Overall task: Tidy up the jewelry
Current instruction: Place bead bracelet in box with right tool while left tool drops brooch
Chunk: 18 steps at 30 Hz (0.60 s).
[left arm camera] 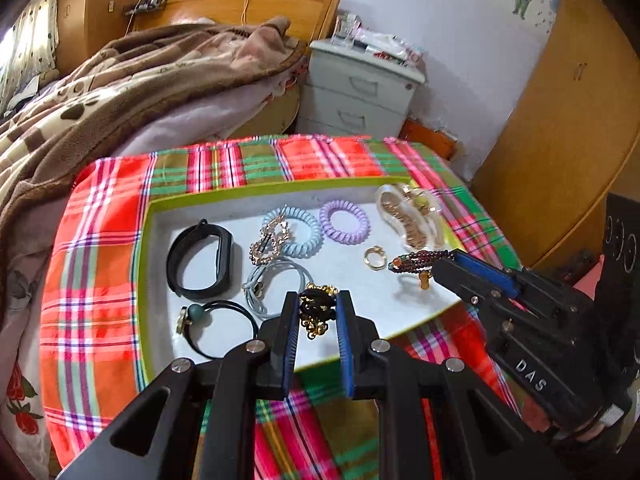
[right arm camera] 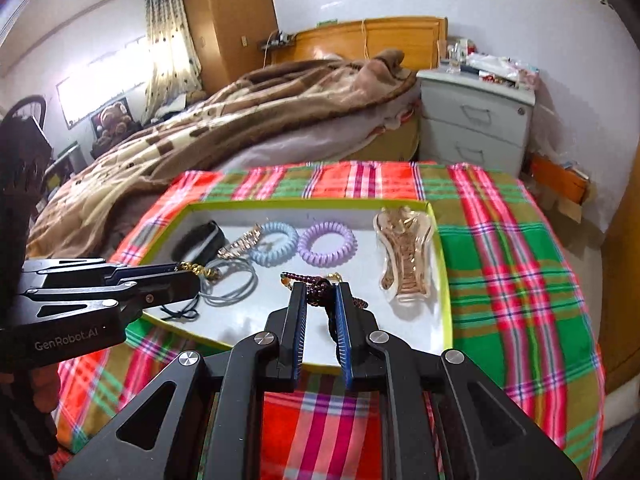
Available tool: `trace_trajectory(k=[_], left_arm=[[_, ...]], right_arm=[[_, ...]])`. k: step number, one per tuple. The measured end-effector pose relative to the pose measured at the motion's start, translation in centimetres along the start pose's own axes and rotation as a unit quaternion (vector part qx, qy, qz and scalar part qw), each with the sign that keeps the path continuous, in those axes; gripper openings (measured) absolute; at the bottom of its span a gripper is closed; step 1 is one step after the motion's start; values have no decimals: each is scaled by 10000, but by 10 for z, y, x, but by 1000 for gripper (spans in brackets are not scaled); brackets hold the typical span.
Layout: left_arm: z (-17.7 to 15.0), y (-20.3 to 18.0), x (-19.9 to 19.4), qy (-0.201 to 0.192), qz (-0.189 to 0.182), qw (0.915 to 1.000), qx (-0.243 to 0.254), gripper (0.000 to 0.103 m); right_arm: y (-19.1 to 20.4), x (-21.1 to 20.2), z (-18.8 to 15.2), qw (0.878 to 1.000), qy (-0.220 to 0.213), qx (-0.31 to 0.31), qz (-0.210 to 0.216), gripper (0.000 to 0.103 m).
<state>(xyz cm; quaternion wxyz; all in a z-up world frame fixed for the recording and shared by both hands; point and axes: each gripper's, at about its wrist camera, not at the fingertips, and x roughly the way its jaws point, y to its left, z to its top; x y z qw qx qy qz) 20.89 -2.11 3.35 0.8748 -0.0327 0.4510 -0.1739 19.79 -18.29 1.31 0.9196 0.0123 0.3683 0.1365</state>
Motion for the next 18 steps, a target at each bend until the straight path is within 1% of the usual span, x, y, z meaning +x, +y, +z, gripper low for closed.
trace_trajectory(k=[2,8,11,15,18], left_arm=[[1,0,10,59,-7,10000,-25,19],[-5,1,32,307,11,9995,-58,19],[-7,1,38,387,3,9992,-83,19],[-9,-2,40,415,5,9991,-43,19],[-10,-2,44,472,3,9989,-54,19]], right_arm=[[-3,9,-2,9999,158,22,37,15],[-7,15,-9,9992,377,-94,3,15],[-8,16,-8,9987,479,-169,-1,15],[-6,22,-7,9971,719,-254,-43,15],[-6,23,-6,9965,795,-246,-41,15]])
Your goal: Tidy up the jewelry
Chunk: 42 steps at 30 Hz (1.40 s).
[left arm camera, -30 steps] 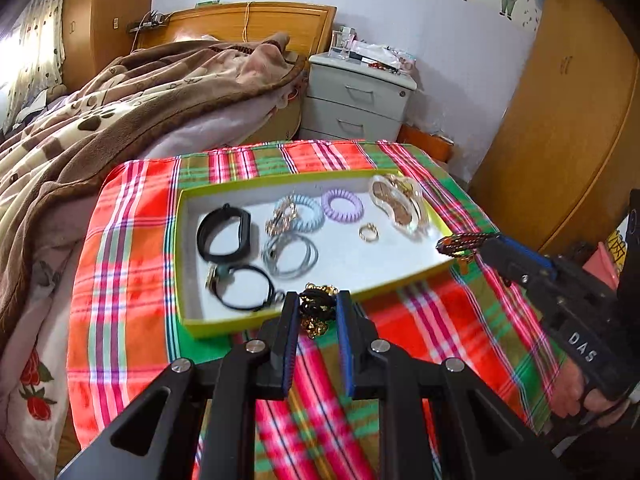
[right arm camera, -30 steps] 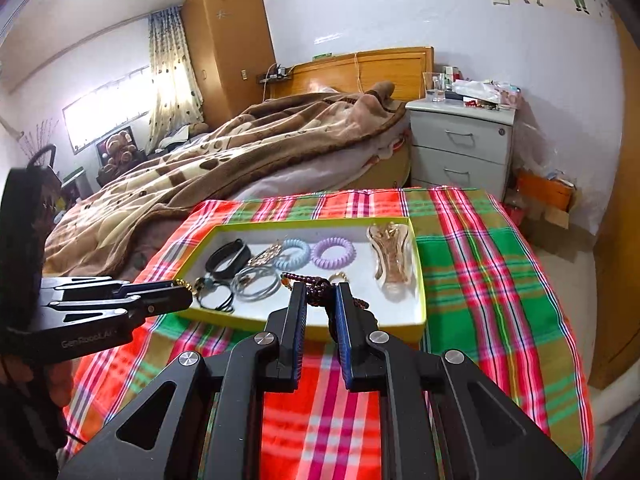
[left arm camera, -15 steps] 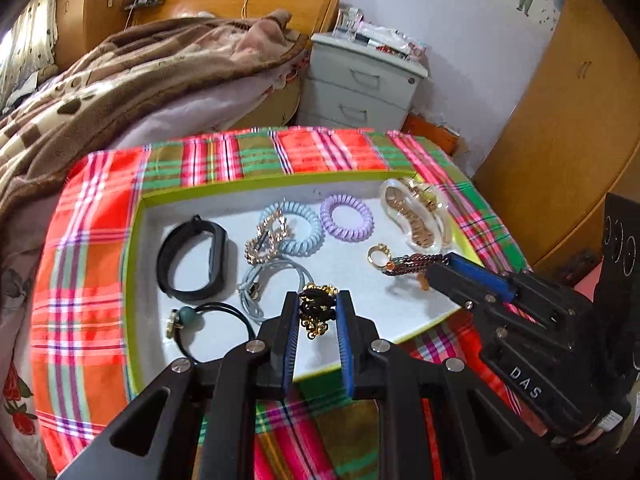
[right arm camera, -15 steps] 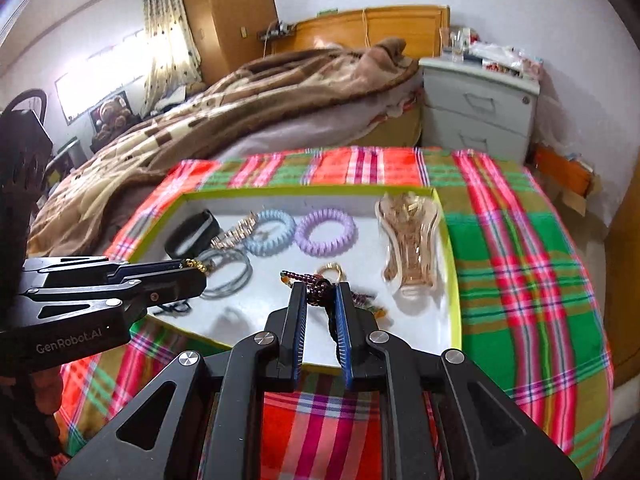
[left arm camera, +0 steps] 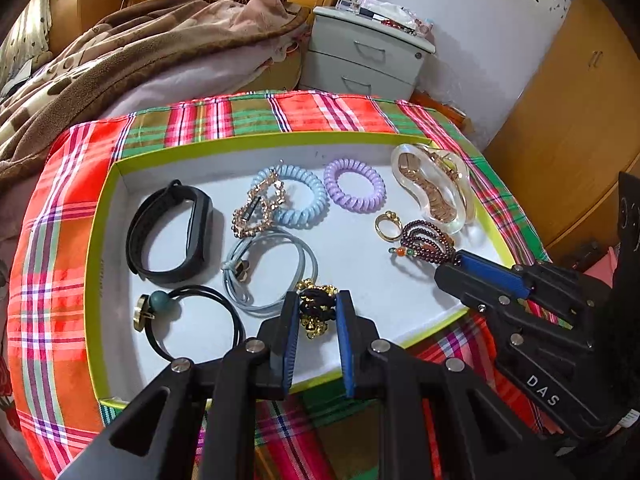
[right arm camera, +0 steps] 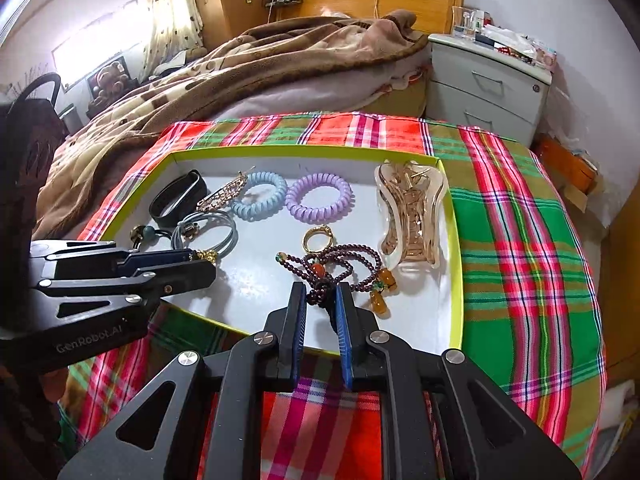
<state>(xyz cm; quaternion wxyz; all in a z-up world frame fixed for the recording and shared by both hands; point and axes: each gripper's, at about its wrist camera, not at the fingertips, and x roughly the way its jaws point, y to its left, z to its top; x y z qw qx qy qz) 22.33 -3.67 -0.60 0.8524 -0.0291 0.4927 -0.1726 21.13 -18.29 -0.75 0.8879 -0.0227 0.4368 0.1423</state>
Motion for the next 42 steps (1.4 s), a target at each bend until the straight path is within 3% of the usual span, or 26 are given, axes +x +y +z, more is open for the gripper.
trace_trajectory(k=[6,14,18,24,32,42], left_arm=[[-1,2,-1,22,10,10000,-48,20],[-3,1,-8,-36,55,10000,-20,29],[-6,-2,-14,-85,76,9999,26,32],[-12,-6,-31,-236,124,9996,27,36],[-30,-13,-59,-659,705,9953,-17,40],[-48,-18,-81,-1055,1145,9878,-79,40]], right_arm=[[-5,0,1,9997,75,198,104,16],[-4,-6,0,9996,-19,247,136,21],[-1,-14,-1,9994,-125,293,151,32],[5,-34,-5,9982,-476,371,5,32],[23,-61,-19,9939,-992,385,-295,32],[39,-74,-31,9890,-1327,360,-547,32]])
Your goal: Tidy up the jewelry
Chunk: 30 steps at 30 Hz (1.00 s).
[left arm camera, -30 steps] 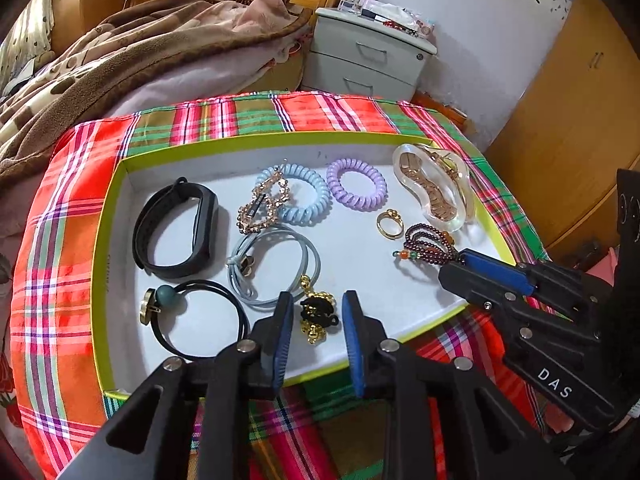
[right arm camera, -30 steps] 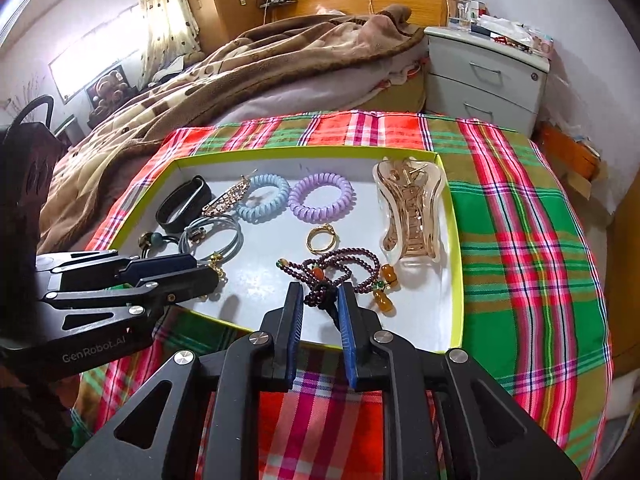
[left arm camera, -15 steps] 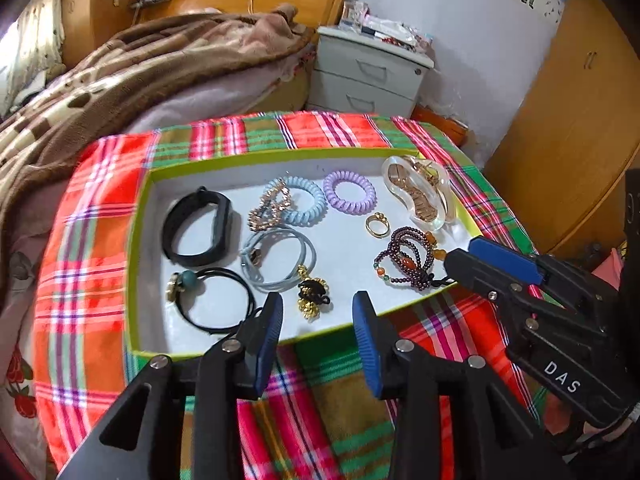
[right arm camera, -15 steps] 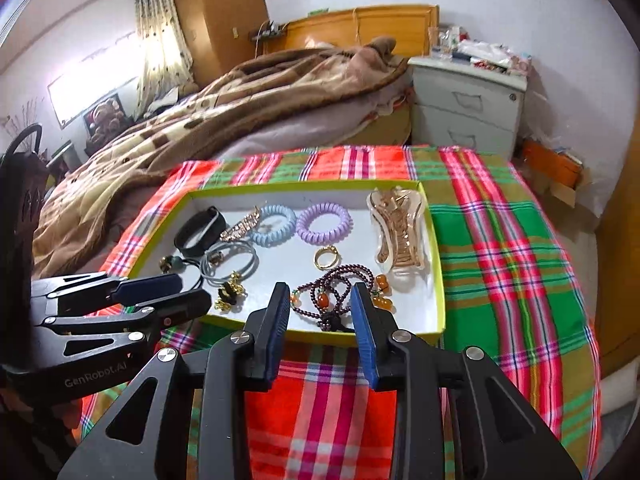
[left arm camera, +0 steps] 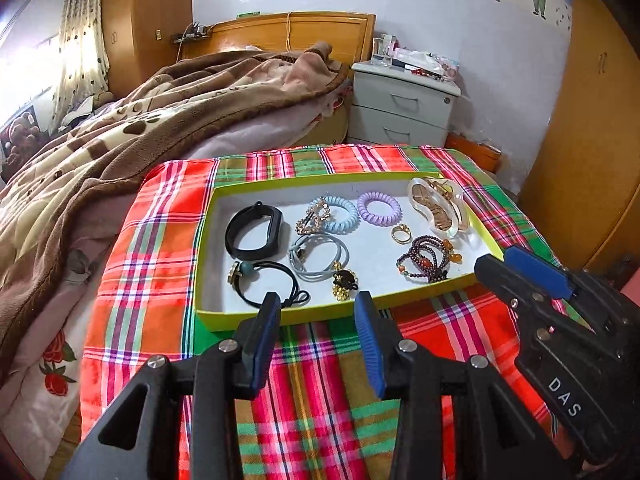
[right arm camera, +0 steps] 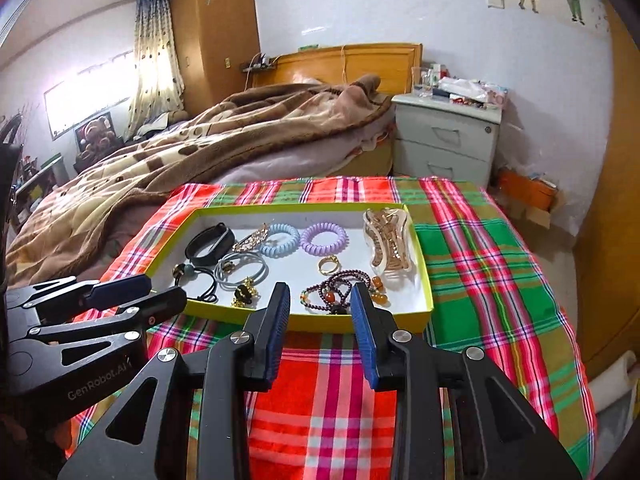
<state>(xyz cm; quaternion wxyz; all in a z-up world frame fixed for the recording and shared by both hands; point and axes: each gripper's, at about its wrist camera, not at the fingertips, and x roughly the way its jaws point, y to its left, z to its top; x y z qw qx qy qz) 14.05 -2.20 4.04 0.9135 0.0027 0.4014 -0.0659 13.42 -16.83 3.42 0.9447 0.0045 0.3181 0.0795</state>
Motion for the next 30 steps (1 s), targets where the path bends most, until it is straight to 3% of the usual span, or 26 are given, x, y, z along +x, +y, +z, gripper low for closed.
trace_trajectory(k=[8,30], left_arm=[[-7,3,-4,-49,247,9996,-132,40],[-11,7,-8,-28,250,9994,-233,40]], right_arm=[[4,-3,-4,10000,-26,18,-5,32],[7,-6,-8,10000,-11,62,-9,32]])
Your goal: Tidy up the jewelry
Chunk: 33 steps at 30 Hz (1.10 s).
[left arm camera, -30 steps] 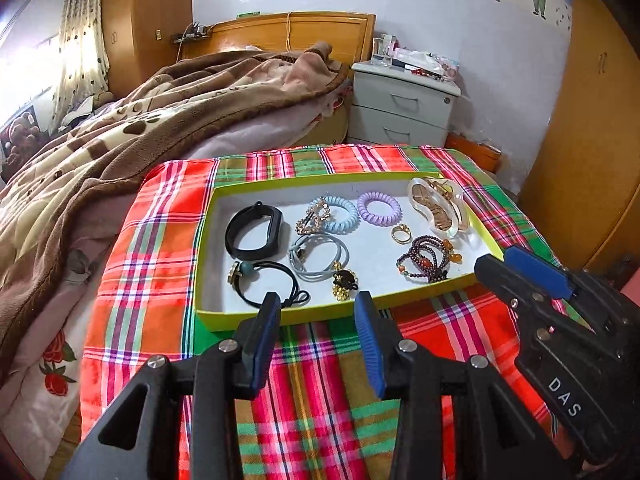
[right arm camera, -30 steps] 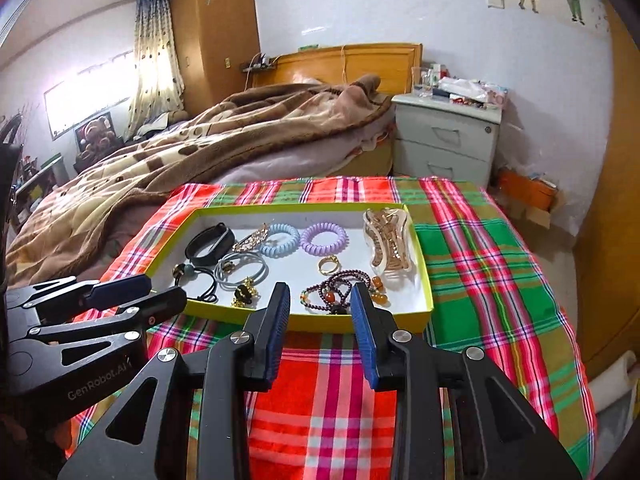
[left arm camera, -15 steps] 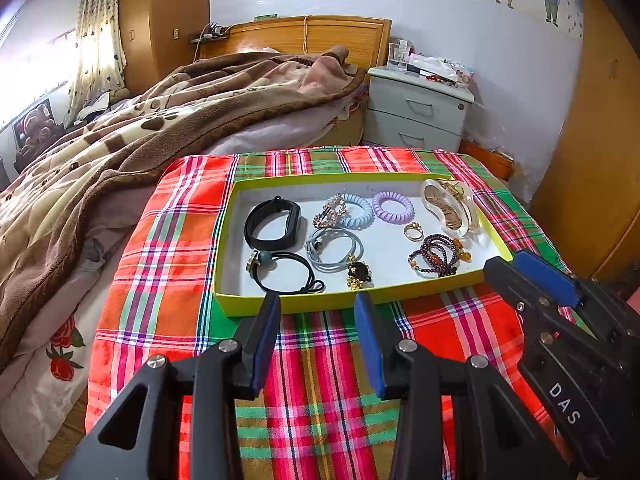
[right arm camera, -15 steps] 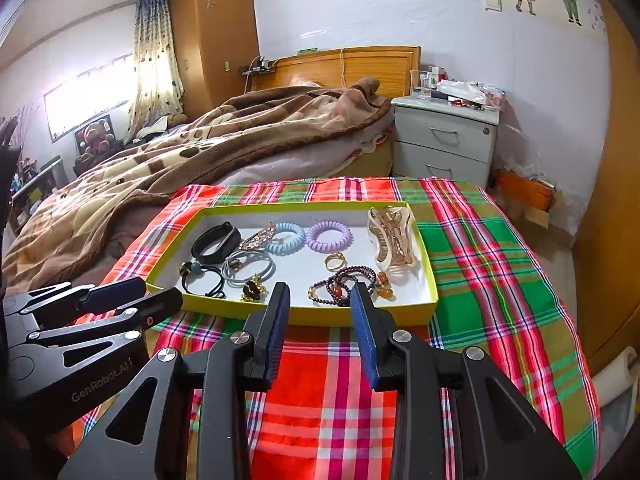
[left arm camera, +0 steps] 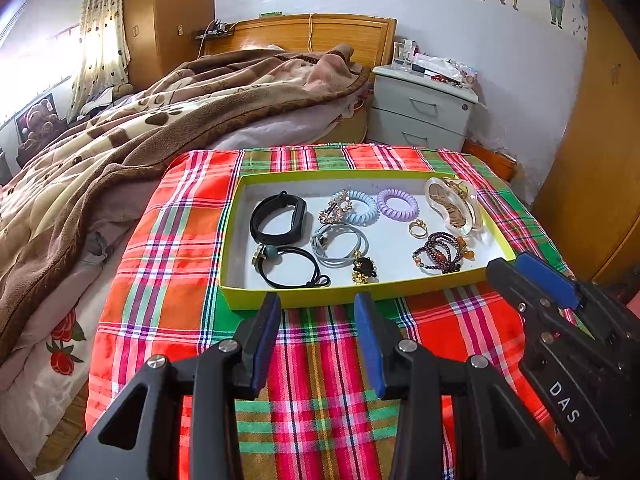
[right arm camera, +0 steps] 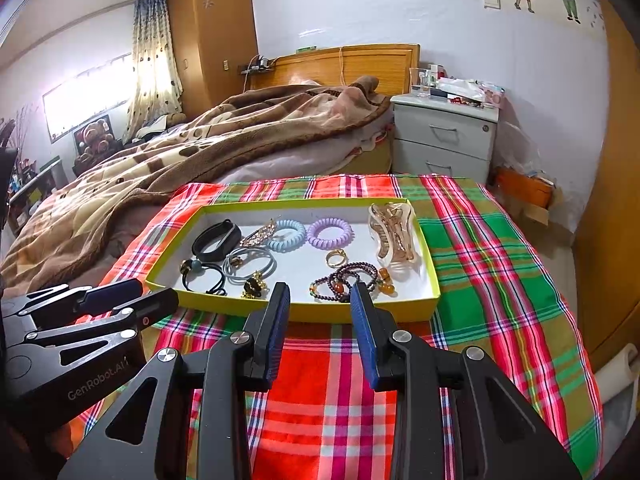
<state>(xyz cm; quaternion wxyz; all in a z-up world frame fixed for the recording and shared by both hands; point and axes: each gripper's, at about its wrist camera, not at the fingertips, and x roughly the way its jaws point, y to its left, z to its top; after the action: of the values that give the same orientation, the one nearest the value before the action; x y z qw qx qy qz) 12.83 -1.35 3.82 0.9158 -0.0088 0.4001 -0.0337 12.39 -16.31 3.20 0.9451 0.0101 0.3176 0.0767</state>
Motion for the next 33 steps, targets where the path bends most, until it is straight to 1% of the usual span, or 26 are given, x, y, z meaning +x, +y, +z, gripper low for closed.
trace_trajectory(k=[33], left_arm=[[1,2,-2,25,23,10000,-37,40]], right_arm=[[-2,1,-2,10000,21,52,-38,32]])
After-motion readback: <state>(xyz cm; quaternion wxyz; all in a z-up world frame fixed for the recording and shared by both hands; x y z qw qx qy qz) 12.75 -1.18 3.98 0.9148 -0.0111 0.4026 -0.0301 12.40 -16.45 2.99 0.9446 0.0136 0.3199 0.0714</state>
